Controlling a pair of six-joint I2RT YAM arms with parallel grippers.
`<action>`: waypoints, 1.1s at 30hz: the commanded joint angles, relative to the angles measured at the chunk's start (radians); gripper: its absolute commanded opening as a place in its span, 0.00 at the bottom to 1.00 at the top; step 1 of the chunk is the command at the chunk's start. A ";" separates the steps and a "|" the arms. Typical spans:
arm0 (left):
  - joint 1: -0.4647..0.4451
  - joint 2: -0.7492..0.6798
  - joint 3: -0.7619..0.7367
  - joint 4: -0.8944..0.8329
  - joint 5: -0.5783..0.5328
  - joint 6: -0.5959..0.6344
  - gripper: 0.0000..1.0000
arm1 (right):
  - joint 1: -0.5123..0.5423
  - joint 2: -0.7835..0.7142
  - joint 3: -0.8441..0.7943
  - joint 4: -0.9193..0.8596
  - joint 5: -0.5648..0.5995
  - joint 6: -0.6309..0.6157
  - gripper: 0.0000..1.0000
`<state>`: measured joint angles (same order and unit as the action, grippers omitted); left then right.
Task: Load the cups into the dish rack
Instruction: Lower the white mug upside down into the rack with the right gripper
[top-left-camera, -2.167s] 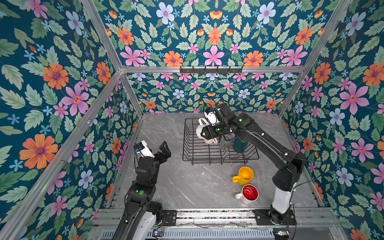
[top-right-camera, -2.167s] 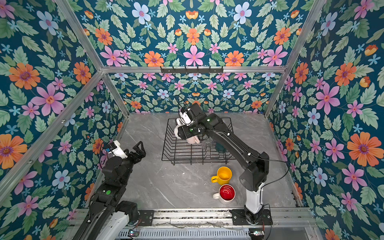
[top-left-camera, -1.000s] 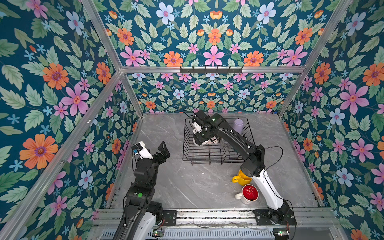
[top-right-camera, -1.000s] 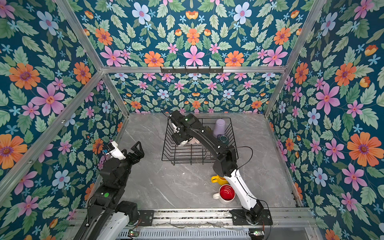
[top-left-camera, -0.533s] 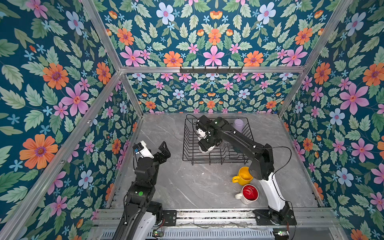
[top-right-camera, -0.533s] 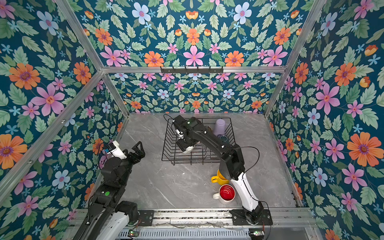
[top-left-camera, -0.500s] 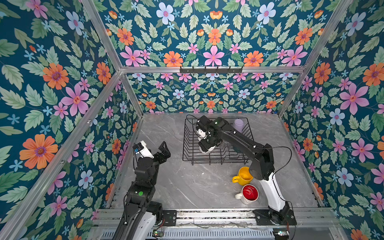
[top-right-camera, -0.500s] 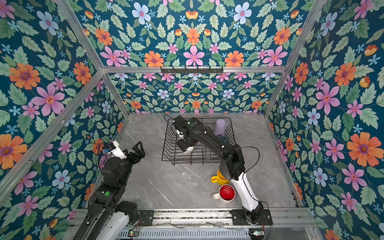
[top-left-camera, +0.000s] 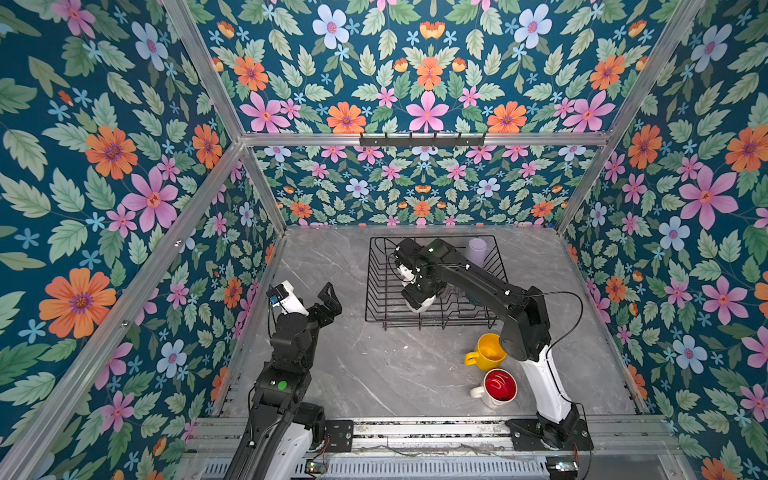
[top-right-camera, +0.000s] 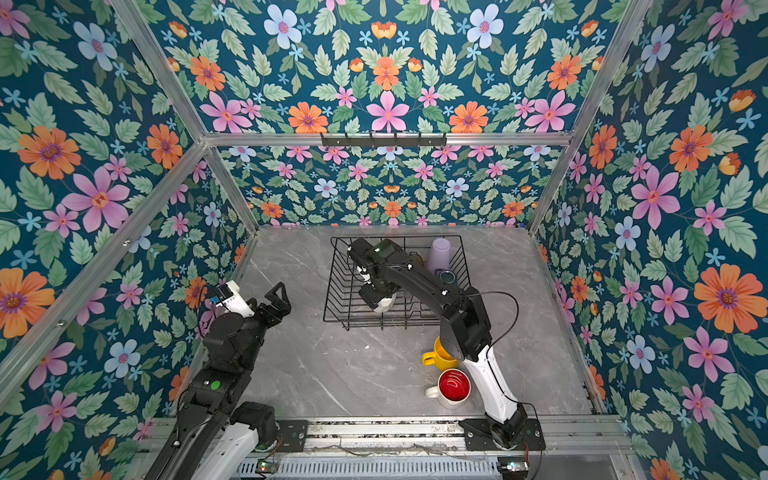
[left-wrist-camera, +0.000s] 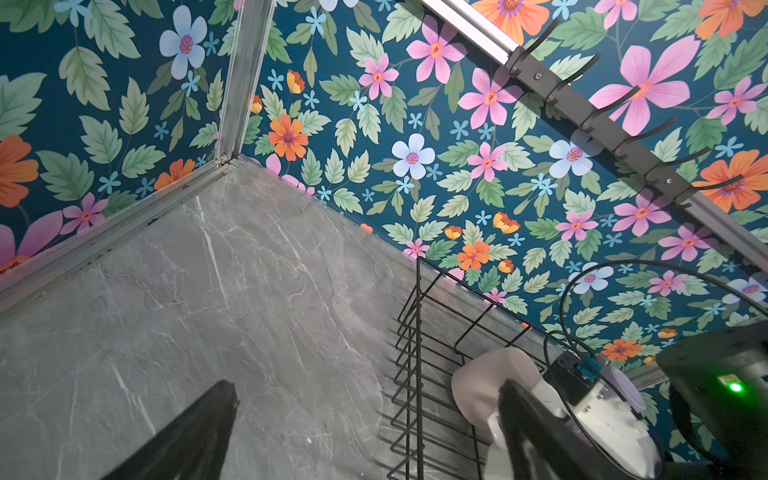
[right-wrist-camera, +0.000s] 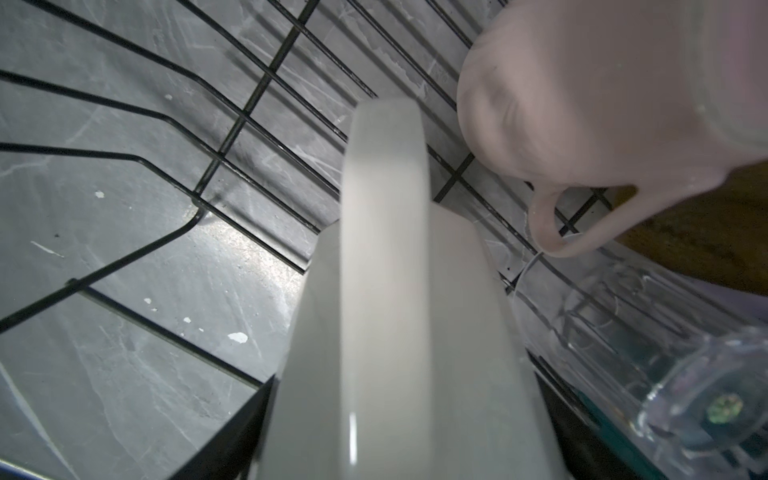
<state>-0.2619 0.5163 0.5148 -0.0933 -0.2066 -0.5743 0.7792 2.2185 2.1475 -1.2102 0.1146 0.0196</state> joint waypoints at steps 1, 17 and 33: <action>0.001 0.000 0.005 0.018 0.003 -0.002 1.00 | -0.002 0.007 0.001 -0.007 0.024 -0.007 0.00; 0.001 0.004 0.004 0.018 0.001 -0.001 1.00 | -0.012 0.036 0.000 -0.021 0.019 -0.007 0.29; 0.001 0.008 0.005 0.021 0.001 -0.002 1.00 | -0.020 0.030 -0.020 -0.009 0.007 -0.005 0.67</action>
<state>-0.2619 0.5243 0.5148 -0.0929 -0.2070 -0.5747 0.7589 2.2639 2.1265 -1.2232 0.1143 0.0170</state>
